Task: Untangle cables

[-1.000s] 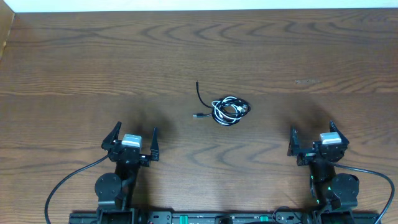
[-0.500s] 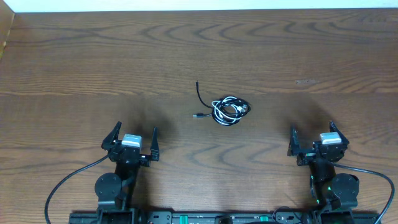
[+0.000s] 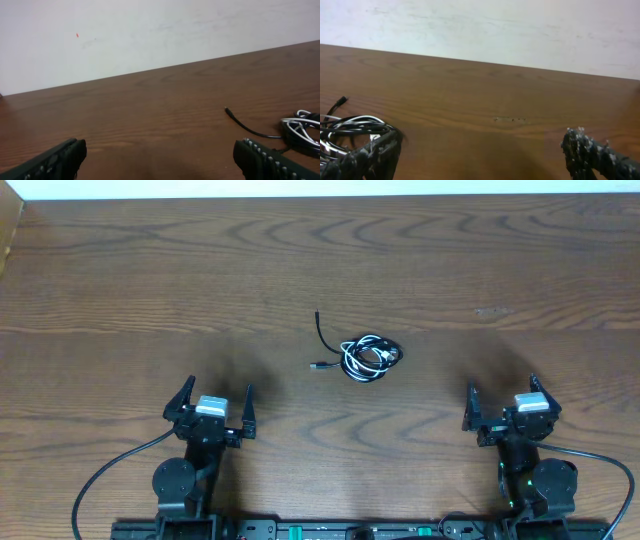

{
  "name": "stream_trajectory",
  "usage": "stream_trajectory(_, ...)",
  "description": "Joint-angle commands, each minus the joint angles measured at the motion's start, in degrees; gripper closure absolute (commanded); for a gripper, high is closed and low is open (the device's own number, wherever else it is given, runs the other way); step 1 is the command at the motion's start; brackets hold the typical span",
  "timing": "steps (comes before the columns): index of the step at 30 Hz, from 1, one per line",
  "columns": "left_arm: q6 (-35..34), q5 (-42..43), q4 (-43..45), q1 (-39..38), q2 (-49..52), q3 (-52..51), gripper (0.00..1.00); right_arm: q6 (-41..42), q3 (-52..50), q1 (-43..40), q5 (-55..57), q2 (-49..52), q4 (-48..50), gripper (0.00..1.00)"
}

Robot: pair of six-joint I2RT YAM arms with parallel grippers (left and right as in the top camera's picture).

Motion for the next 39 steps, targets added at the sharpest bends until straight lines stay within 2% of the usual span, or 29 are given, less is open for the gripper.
stream_trajectory(1,-0.26,2.58,-2.25,-0.22,-0.26,-0.76,0.01,0.9,-0.09,-0.33,0.02,-0.37,-0.26,0.01)
stream_trajectory(27,-0.7,2.62,-2.05,-0.22,-0.24,-0.76,0.01,0.92,-0.09,-0.33,-0.04,-0.37,-0.22,0.01)
stream_trajectory(33,-15.58,2.6,-2.1,-0.22,-0.24,-0.7,0.01,0.94,-0.09,-0.33,-0.24,-0.37,-0.15,0.01)
stream_trajectory(36,-19.71,1.66,-2.14,-0.22,-0.24,0.0,0.01,0.94,-0.07,-0.33,-0.44,-0.37,-0.07,0.01)
stream_trajectory(39,-20.57,1.53,-3.37,-0.22,-0.13,1.6,0.01,0.94,-0.07,-0.33,-0.44,-0.37,-0.2,0.01)
